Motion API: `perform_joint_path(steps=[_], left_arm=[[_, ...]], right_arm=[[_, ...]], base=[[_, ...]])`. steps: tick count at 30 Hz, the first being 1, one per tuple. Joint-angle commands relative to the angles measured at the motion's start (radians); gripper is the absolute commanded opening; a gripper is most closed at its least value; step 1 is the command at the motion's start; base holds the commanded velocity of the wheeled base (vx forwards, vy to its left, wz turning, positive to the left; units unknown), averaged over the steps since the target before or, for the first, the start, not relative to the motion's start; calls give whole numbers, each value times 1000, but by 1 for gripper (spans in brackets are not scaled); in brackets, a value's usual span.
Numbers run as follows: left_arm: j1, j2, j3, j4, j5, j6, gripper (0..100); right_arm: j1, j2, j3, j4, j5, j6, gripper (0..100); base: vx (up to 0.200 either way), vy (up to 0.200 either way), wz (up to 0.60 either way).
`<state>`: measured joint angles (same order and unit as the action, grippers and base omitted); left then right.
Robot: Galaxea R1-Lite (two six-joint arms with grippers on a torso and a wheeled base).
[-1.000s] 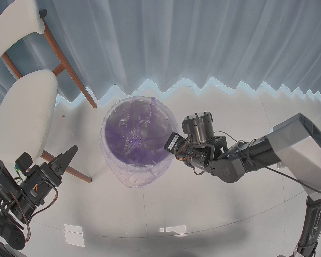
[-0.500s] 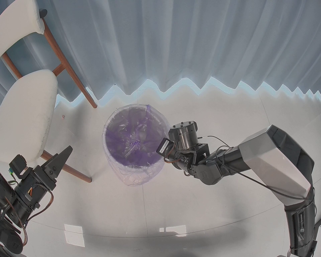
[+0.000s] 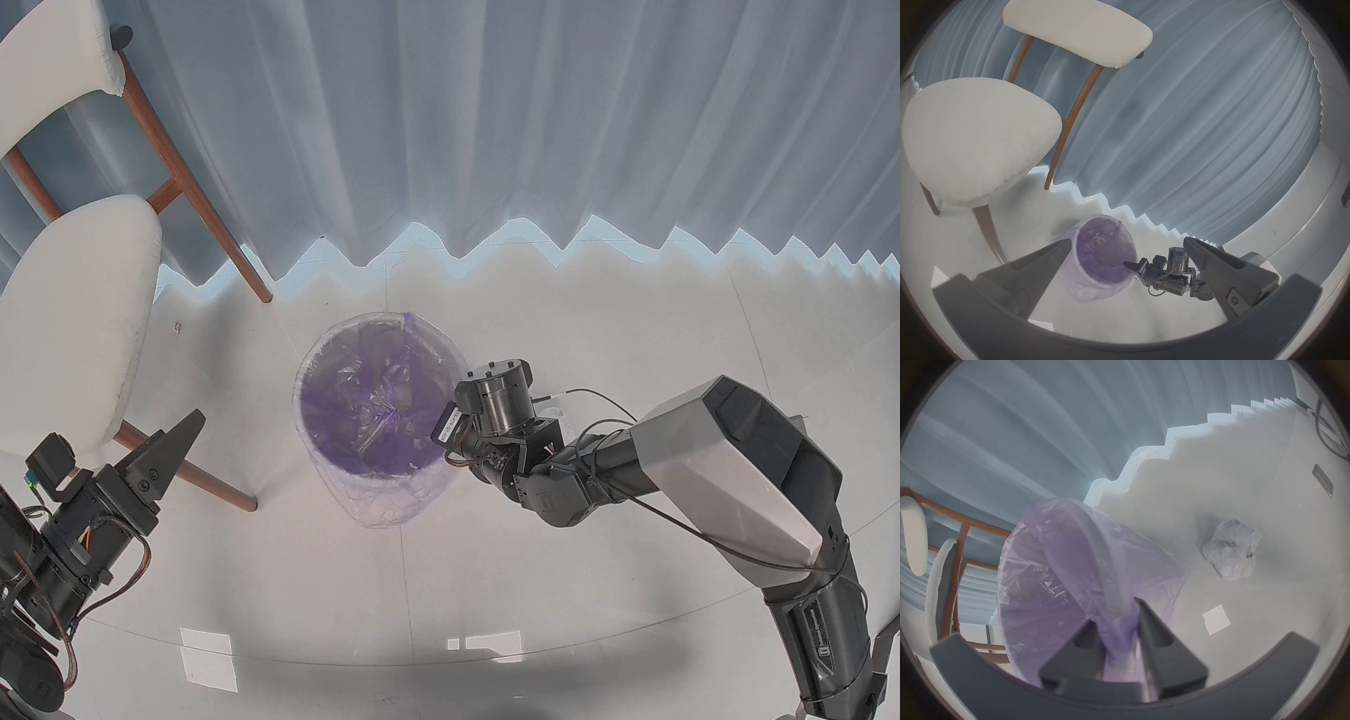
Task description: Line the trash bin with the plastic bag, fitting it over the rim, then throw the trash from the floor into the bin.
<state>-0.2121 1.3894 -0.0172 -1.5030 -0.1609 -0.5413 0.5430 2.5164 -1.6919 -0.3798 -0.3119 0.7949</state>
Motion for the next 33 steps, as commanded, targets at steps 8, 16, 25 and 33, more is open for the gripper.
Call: perform_joint_path(steps=[8, 16, 25, 33], left_arm=[[0, 5, 8, 0, -6, 17, 100], [-64, 54, -79, 155, 4, 90, 100], [-133, 188, -293, 544, 55, -88, 100], [-73, 517, -515, 673, 63, -253, 100]], right_arm=[[0, -21, -3, 4, -29, 6, 100], [-9, -199, 112, -1, -33, 7, 100], [-64, -479, 429, -21, -30, 24, 100], [-69, -738, 702, -54, -30, 37, 100]], base=[[0, 0, 0], [0, 0, 0], [0, 0, 0], [0, 0, 0]])
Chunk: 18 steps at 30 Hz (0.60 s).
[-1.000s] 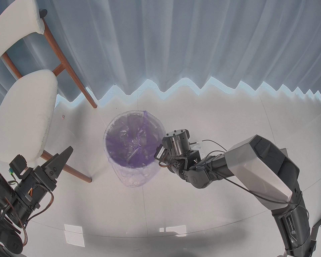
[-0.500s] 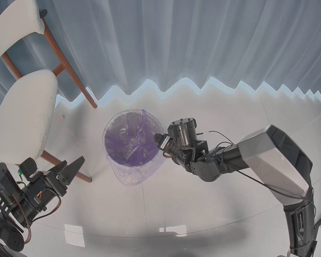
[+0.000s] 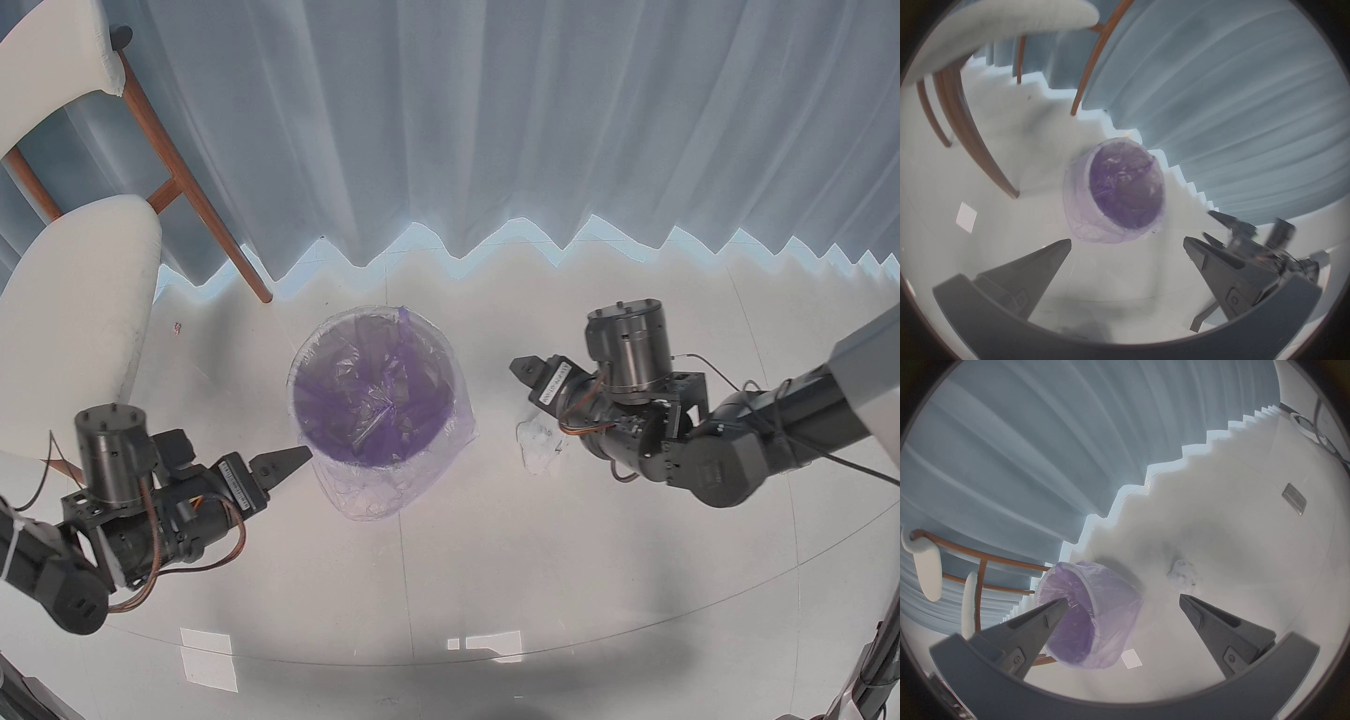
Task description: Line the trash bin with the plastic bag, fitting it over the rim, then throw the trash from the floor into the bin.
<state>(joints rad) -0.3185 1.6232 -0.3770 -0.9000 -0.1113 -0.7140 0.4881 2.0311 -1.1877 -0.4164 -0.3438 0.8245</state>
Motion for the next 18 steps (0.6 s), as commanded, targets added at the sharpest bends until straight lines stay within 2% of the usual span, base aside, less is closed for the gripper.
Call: perform_joint_path(steps=[1, 5, 18], left_arm=[[36, 325, -171, 56, 22, -81, 100], [38, 458, -258, 50, 76, -96, 100], [33, 589, -488, 69, 93, -163, 100]], right_arm=[[-14, -275, 221, -18, 2, 7, 100], [-22, -334, 303, -19, 5, 10, 100], [-22, -382, 355, -56, 14, 10, 100]], base=[[0, 0, 0], [0, 0, 0], [0, 0, 0]])
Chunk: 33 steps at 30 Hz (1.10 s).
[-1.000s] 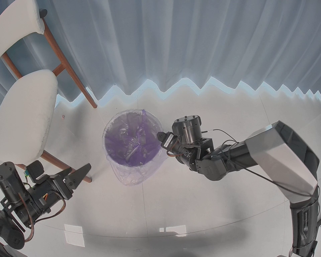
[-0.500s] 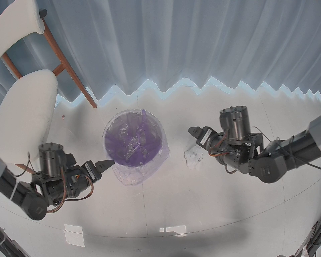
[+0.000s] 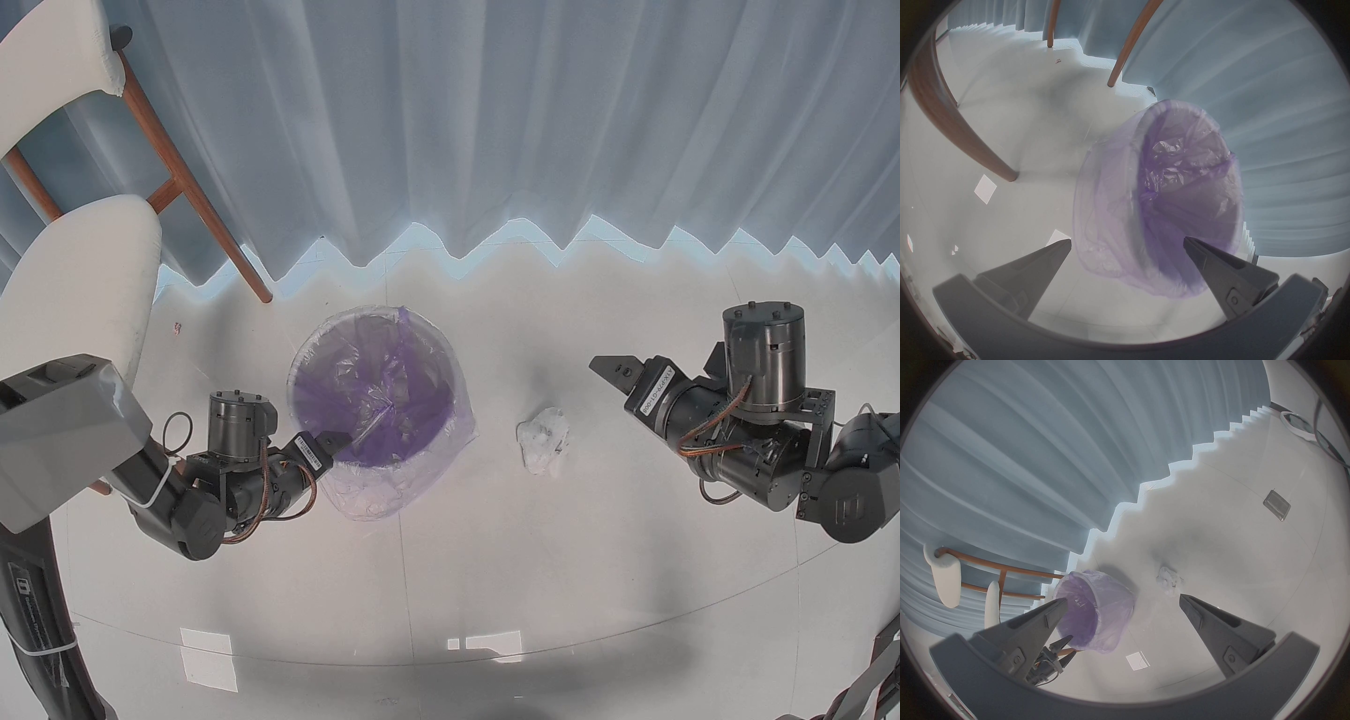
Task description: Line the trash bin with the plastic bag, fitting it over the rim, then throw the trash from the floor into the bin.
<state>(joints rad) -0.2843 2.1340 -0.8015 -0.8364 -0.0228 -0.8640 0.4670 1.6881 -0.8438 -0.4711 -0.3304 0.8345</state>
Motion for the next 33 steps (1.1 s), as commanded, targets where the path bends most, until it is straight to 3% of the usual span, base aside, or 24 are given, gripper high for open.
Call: perform_joint_path(steps=[1, 4, 5, 12, 19, 26, 33], left_arm=[[0, 86, -73, 6, 6, -12, 100], [0, 103, -96, 6, 27, -12, 100], [2, 104, -100, 6, 30, -12, 0], [-7, 75, -107, -9, 32, -10, 0], [-9, -117, -96, 22, 12, 36, 0], [30, -322, -41, 102, -207, 264, 0], [54, -421, 33, 109, -405, 473, 0]], right_arm=[[-1, -41, 11, -1, 1, 0, 100], [-1, -41, 11, -1, 1, 0, 100], [-1, -39, 11, -1, 1, 0, 100], [-2, -38, 31, -1, 2, 2, 100], [-36, -51, 123, -8, 5, 2, 100], [-179, -148, 233, -43, 156, -41, 100], [-194, -257, 381, -103, 333, -124, 100]], base=[[0, 0, 0], [0, 0, 0], [0, 0, 0], [0, 0, 0], [0, 0, 0], [0, 0, 0], [0, 0, 0]])
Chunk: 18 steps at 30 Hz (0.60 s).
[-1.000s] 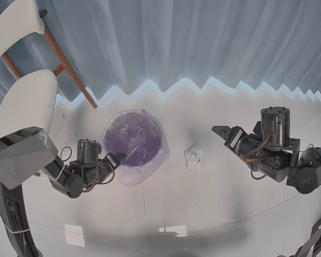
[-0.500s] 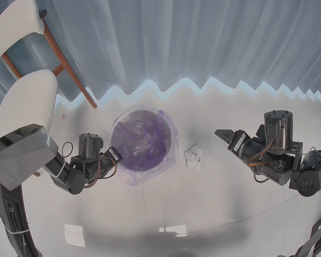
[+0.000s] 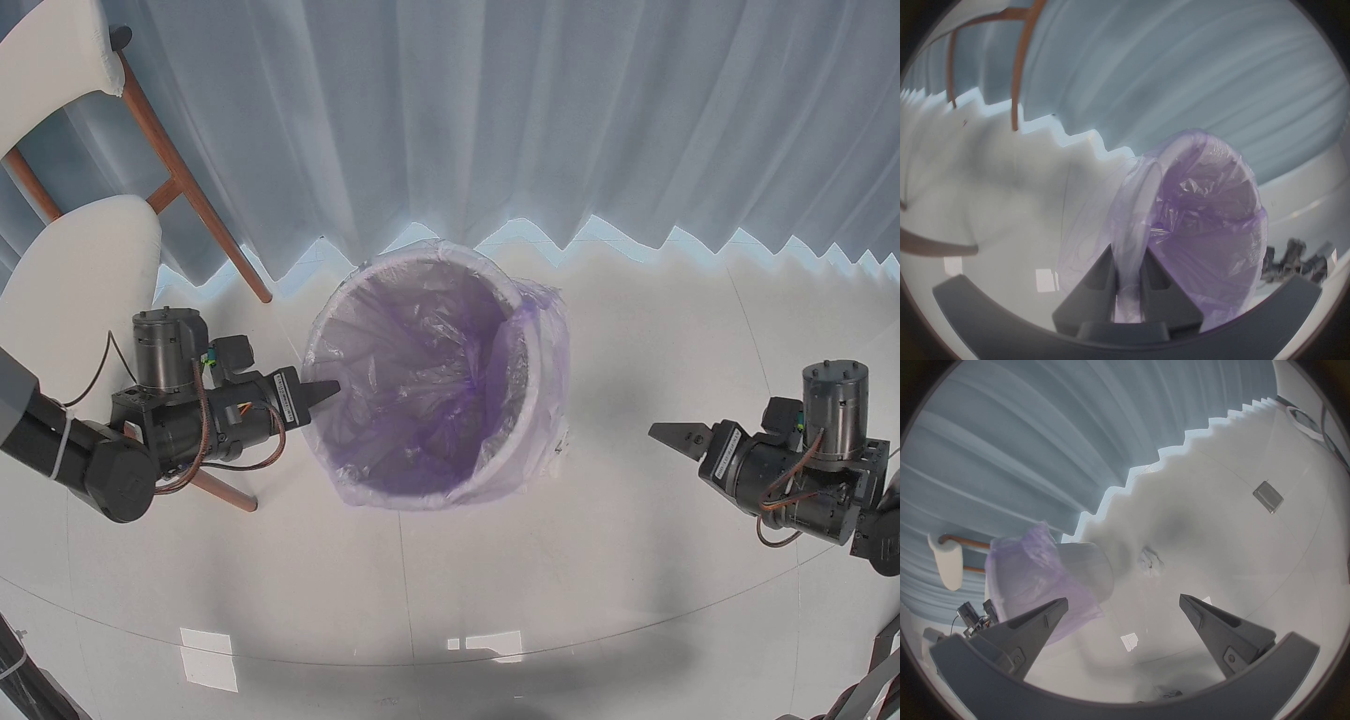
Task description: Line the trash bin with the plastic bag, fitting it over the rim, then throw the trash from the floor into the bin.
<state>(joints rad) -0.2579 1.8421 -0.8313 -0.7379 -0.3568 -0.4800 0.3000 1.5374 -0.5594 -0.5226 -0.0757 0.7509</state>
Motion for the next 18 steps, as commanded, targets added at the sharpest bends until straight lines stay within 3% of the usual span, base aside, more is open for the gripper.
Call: perform_joint_path(steps=[1, 7, 8, 13, 17, 18], left_arm=[[34, -133, 73, 11, -88, 121, 0], [65, -136, 123, -5, -186, 284, 0], [71, -135, 121, -6, -211, 324, 0], [62, -135, 112, -6, -214, 333, 0], [42, -141, 113, -6, -209, 333, 0], [40, -141, 115, -6, -209, 334, 0]], right_arm=[[-28, -111, 108, -76, 96, -47, 100], [-19, -111, 193, -260, 133, -136, 100], [-16, -120, 228, -343, 183, -145, 100], [-7, -126, 309, -404, 249, -145, 100], [36, -123, 335, -406, 272, -85, 100], [70, -120, 340, -401, 295, -15, 100]], base=[[0, 0, 0], [0, 0, 0], [0, 0, 0], [0, 0, 0], [0, 0, 0], [0, 0, 0]])
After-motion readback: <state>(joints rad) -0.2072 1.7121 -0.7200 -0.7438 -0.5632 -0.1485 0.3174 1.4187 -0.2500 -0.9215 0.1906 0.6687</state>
